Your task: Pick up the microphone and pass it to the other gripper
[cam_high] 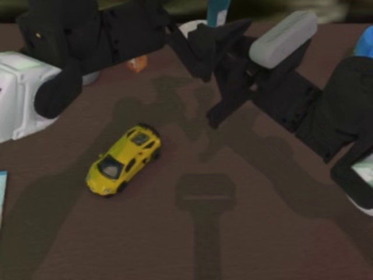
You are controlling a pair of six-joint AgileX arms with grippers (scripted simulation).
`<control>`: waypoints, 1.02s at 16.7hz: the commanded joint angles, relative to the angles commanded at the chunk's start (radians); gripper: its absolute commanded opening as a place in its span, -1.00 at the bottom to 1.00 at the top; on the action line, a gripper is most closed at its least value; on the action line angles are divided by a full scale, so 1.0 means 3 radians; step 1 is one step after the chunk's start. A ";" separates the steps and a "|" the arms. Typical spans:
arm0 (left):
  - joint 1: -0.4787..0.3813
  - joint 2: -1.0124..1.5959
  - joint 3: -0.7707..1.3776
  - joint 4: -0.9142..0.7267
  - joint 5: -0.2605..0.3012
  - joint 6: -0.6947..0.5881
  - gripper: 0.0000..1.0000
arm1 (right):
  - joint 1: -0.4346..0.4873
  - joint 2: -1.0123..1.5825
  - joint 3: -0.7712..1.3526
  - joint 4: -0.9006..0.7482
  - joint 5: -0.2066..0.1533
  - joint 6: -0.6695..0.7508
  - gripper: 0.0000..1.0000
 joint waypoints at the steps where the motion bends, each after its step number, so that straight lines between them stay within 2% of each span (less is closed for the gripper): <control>1: 0.0000 0.0000 0.0000 0.0000 0.0000 0.0000 0.85 | 0.0000 0.0000 0.0000 0.0000 0.0000 0.0000 -1.00; 13: 0.0000 0.0000 0.0000 0.0000 0.0000 0.0000 -0.96 | 0.0000 0.0000 0.0000 0.0000 0.0000 0.0000 -1.00; 17: 0.0000 0.0000 0.0000 0.0000 0.0000 0.0000 -1.00 | 0.0000 0.0000 0.0000 0.0000 0.0000 0.0000 -1.00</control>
